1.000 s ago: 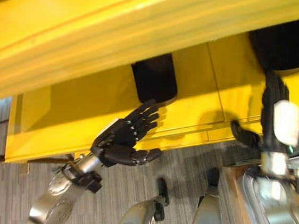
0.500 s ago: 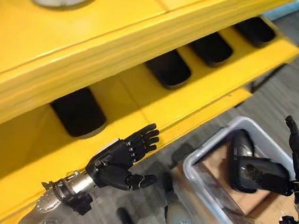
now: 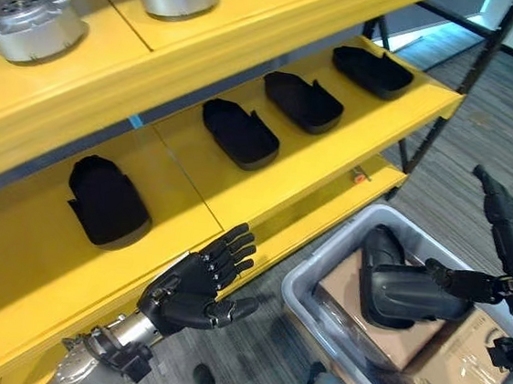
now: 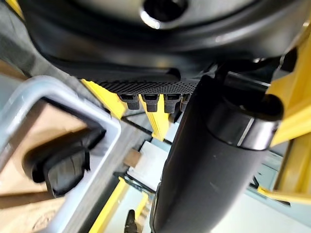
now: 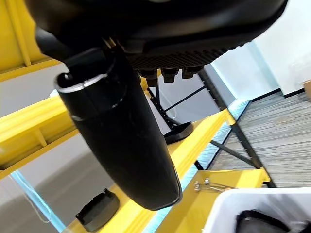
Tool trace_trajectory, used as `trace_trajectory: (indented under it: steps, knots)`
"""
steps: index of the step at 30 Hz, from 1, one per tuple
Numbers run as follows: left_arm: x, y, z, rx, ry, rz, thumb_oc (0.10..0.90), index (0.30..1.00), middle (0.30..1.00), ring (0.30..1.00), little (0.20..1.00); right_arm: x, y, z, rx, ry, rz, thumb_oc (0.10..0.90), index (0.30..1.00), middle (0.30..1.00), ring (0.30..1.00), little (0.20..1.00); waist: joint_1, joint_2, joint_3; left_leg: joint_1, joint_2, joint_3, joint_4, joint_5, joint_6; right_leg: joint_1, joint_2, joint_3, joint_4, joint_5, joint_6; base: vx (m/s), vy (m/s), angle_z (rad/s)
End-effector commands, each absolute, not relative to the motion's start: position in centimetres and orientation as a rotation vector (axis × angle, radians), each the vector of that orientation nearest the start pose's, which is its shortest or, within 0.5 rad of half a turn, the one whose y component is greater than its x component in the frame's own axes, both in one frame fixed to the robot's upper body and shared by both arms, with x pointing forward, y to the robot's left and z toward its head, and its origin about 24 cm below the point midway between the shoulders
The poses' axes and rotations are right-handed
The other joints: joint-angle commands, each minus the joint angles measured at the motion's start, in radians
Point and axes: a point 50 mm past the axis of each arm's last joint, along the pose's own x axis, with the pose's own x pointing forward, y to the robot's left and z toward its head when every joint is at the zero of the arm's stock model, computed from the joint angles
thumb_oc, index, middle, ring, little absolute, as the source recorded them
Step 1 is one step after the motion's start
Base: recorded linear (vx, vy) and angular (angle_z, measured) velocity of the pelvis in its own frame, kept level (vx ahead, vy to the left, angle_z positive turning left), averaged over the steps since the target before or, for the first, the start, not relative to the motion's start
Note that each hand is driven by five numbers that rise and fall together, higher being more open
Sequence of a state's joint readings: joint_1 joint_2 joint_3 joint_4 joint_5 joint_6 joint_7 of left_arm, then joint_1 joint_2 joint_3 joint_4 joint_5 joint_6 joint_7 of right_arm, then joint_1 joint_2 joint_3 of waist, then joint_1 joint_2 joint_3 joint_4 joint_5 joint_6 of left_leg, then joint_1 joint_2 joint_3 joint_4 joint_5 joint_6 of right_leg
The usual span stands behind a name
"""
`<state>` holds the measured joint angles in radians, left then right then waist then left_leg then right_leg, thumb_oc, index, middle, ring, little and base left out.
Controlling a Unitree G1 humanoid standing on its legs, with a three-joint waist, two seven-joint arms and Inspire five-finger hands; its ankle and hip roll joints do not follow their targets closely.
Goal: Move parts from the plastic box to the shelf.
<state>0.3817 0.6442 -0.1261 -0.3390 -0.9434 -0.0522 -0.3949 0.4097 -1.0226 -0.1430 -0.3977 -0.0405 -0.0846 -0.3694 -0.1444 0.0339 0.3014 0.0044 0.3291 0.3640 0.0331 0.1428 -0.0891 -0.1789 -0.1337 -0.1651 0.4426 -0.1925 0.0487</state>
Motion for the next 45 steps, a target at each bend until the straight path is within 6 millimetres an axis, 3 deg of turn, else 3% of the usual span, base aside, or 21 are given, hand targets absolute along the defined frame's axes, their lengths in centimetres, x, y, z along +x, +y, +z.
trace_trajectory:
  steps: [1,3,4,6,7,9,10,17,25,27,30,38,45]
  knots:
    - [19.6,20.0,10.2,-0.391,-0.212,-0.496,0.9,1.0,1.0,1.0,1.0,22.0,-25.6,18.3,-0.986,-0.5,-0.132,0.9,1.0,1.0,1.0,1.0,0.011,-0.048,0.002,-0.063,0.074,-0.169,-0.031,0.1,-0.03,0.129,0.048,0.038,-0.114,-0.03,-0.052,-0.21,-0.145,-1.3]
    - [19.9,19.9,10.1,-0.391,-0.22,-0.472,0.9,1.0,1.0,1.0,1.0,22.7,-24.9,17.9,-1.0,-0.504,-0.091,0.9,1.0,1.0,1.0,1.0,0.022,-0.048,0.0,-0.099,0.032,-0.231,0.019,0.089,-0.023,0.135,0.056,0.07,-0.153,-0.013,-0.057,-0.09,-0.13,-1.35]
    - [20.1,19.7,10.0,-0.419,-0.236,-0.477,0.9,1.0,1.0,1.0,1.0,22.7,-25.0,17.5,-1.008,-0.496,-0.105,0.9,1.0,1.0,1.0,1.0,0.027,-0.038,-0.001,-0.126,-0.048,-0.245,0.064,0.025,-0.005,0.145,0.065,0.088,-0.183,0.0,-0.059,-0.07,-0.121,-0.77]
    - [20.2,19.5,10.1,-0.42,-0.248,-0.487,0.9,1.0,1.0,1.0,1.0,22.8,-25.0,16.8,-1.022,-0.466,-0.121,0.9,1.0,1.0,1.0,1.0,0.036,-0.024,0.0,-0.156,-0.15,-0.252,0.113,-0.042,0.015,0.158,0.076,0.102,-0.215,0.011,-0.055,-0.07,-0.129,-0.46]
    - [20.3,19.3,10.4,-0.417,-0.245,-0.496,0.9,1.0,1.0,1.0,1.0,23.0,-24.9,16.1,-1.014,-0.437,-0.138,0.9,1.0,1.0,1.0,1.0,0.052,-0.019,0.001,-0.195,-0.239,-0.277,0.167,-0.11,0.042,0.164,0.085,0.12,-0.23,0.022,-0.05,-0.03,-0.122,-0.46]
    - [20.2,19.3,10.2,-0.424,-0.228,-0.497,0.9,1.0,1.0,1.0,1.0,22.9,-24.6,15.3,-1.003,-0.411,-0.144,0.9,1.0,1.0,1.0,1.0,0.057,-0.023,-0.012,-0.181,-0.264,-0.267,0.147,-0.137,0.05,0.167,0.094,0.121,-0.257,0.044,-0.04,0.03,-0.06,-0.56]
    - [20.0,19.0,10.2,-0.428,-0.234,-0.507,0.9,1.0,1.0,1.0,1.0,22.8,-24.3,14.6,-0.978,-0.385,-0.146,0.9,1.0,1.0,1.0,1.0,0.053,-0.026,-0.026,-0.154,-0.285,-0.263,0.121,-0.174,0.072,0.167,0.096,0.129,-0.272,0.055,-0.037,0.06,0.005,-0.63]
    - [20.3,18.0,10.5,-0.41,-0.217,-0.548,0.9,1.0,1.0,1.0,1.0,22.9,-24.2,12.8,-0.973,-0.29,-0.187,0.9,1.0,1.0,1.0,1.0,0.025,-0.012,-0.047,-0.081,-0.286,-0.233,0.012,-0.184,0.087,0.139,0.114,0.139,-0.3,0.074,-0.023,0.01,0.006,-0.36]
    - [20.0,17.7,10.1,-0.401,-0.198,-0.592,0.9,1.0,1.0,1.0,1.0,23.0,-24.0,13.0,-1.011,-0.296,-0.182,0.9,1.0,1.0,1.0,1.0,0.008,-0.002,-0.057,-0.025,-0.29,-0.2,-0.044,-0.192,0.099,0.128,0.101,0.141,-0.345,0.114,-0.002,-0.01,0.003,-0.03]
    - [19.9,17.6,9.9,-0.397,-0.187,-0.589,0.9,1.0,1.0,1.0,1.0,23.1,-23.4,13.3,-1.02,-0.335,-0.162,0.9,1.0,1.0,1.0,1.0,0.015,0.0,-0.068,-0.002,-0.288,-0.17,-0.063,-0.196,0.101,0.136,0.079,0.113,-0.373,0.136,0.015,0.03,-0.019,-0.12]
    - [20.4,17.8,10.5,-0.37,-0.217,-0.547,0.9,1.0,1.0,1.0,1.0,24.8,-21.8,14.3,-1.033,-0.409,-0.11,0.9,1.0,1.0,1.0,1.0,0.054,-0.006,-0.051,0.001,-0.262,-0.079,-0.025,-0.219,0.113,0.097,0.031,-0.023,-0.282,0.108,0.031,-0.06,-0.053,-0.73]
    - [21.5,17.0,11.4,-0.385,-0.265,-0.589,0.9,1.0,1.0,1.0,1.0,25.8,-20.7,17.2,-1.151,-0.611,-0.123,0.9,1.0,1.0,1.0,1.0,0.068,0.012,0.009,-0.046,-0.242,-0.115,-0.001,-0.2,0.085,0.077,0.052,-0.03,-0.271,0.079,-0.015,-0.08,-0.045,-0.47]
    - [21.7,16.6,11.3,-0.388,-0.268,-0.638,0.9,1.0,1.0,1.0,1.0,27.4,-21.6,18.8,-1.147,-0.582,-0.177,0.9,1.0,1.0,1.0,1.0,0.07,0.047,0.031,-0.052,-0.235,-0.128,-0.033,-0.165,0.062,0.08,0.047,-0.039,-0.299,0.086,-0.024,-0.05,0.013,0.06]
